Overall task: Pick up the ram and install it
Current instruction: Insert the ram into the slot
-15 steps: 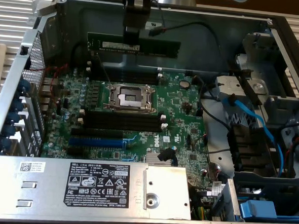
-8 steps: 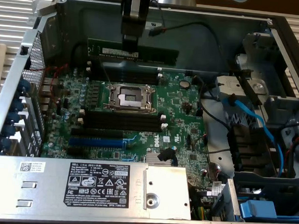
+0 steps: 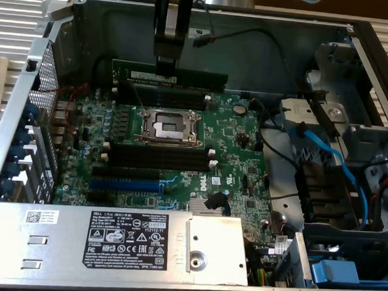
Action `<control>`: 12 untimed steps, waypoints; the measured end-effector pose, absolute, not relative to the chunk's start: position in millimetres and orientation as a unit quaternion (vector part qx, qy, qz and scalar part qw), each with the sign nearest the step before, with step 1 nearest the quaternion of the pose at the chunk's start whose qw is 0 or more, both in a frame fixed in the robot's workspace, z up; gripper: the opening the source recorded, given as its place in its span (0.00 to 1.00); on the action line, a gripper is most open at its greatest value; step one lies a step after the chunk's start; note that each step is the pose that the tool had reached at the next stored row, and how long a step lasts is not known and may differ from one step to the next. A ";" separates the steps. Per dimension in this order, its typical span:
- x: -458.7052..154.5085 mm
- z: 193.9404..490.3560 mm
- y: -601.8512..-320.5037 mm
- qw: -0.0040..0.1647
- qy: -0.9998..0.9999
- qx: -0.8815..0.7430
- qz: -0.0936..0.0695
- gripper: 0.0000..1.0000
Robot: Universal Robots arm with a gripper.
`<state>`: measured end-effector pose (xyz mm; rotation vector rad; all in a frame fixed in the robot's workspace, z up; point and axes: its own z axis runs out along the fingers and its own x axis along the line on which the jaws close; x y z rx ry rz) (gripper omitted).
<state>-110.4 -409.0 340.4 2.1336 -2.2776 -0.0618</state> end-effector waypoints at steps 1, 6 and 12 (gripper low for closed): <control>-110.5 339.7 -409.1 0.008 -0.730 0.684 -0.017 0.12; -112.6 335.7 -409.1 0.001 -0.730 0.684 -0.011 0.12; -115.4 328.7 -409.1 0.000 -0.727 0.687 -0.010 0.12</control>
